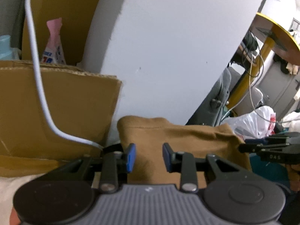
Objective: Fold clothes
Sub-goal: 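Lower the folded shirt onto the duvet and open both grippers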
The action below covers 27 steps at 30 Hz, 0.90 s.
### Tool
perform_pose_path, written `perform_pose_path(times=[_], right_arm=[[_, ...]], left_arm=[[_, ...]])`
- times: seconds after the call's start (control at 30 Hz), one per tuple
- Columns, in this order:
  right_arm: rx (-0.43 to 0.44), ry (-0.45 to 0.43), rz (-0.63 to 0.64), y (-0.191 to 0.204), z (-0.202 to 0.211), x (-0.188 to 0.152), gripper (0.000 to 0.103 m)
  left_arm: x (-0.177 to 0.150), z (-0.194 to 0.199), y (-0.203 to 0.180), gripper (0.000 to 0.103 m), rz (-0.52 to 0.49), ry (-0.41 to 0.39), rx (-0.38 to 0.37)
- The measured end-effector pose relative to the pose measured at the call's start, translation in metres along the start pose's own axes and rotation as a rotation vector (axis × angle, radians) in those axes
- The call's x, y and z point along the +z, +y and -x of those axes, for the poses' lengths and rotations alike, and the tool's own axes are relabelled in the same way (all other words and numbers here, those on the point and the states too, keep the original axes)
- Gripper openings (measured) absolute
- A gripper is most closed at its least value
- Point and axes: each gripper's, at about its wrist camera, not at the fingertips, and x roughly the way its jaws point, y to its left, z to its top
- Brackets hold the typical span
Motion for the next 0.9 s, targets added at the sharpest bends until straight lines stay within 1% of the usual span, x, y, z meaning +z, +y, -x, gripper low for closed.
perform_pose_path(times=[0.03, 0.07, 0.17, 0.2, 0.33, 0.4, 0.5, 0.57, 0.63, 0.67, 0.73, 0.9], right_arm=[[-0.008, 0.006, 0.012, 0.000, -0.004, -0.001, 0.010], [-0.011, 0.005, 0.012, 0.000, -0.006, -0.001, 0.008], [-0.020, -0.001, -0.004, -0.006, -0.011, 0.000, 0.007], [-0.024, -0.004, -0.012, -0.009, -0.014, 0.000, 0.005], [-0.046, 0.002, -0.035, -0.014, -0.031, 0.002, 0.004], [-0.059, 0.007, -0.015, -0.011, -0.037, 0.001, 0.004], [-0.089, 0.011, 0.002, -0.006, -0.045, -0.003, 0.005], [-0.127, 0.017, -0.031, -0.004, -0.049, -0.005, 0.011], [-0.149, 0.007, -0.072, -0.001, -0.043, -0.004, 0.023], [-0.138, -0.013, -0.064, 0.002, -0.037, -0.003, 0.030], [-0.123, -0.045, -0.042, 0.007, -0.023, -0.002, 0.040], [-0.099, -0.083, -0.020, 0.014, 0.008, -0.005, 0.041]], left_arm=[[-0.002, -0.004, 0.000, 0.032, 0.003, 0.003, 0.001], [-0.002, -0.009, 0.002, 0.032, 0.006, 0.006, 0.002], [-0.003, -0.023, 0.008, 0.032, 0.010, 0.015, 0.004], [-0.003, -0.027, 0.010, 0.032, 0.011, 0.018, 0.005], [-0.005, -0.038, 0.015, 0.032, 0.002, 0.026, 0.002], [-0.007, -0.044, 0.017, 0.035, -0.016, 0.036, 0.007], [-0.006, -0.041, 0.020, 0.034, -0.016, 0.038, 0.024], [-0.005, -0.029, 0.018, 0.033, -0.018, 0.021, 0.028], [-0.003, -0.011, 0.016, 0.033, -0.022, 0.009, 0.026], [-0.002, -0.002, 0.015, 0.033, -0.021, 0.009, 0.023], [-0.002, 0.014, 0.014, 0.033, -0.011, 0.004, 0.017], [-0.015, 0.052, 0.006, 0.036, 0.038, 0.009, 0.001]])
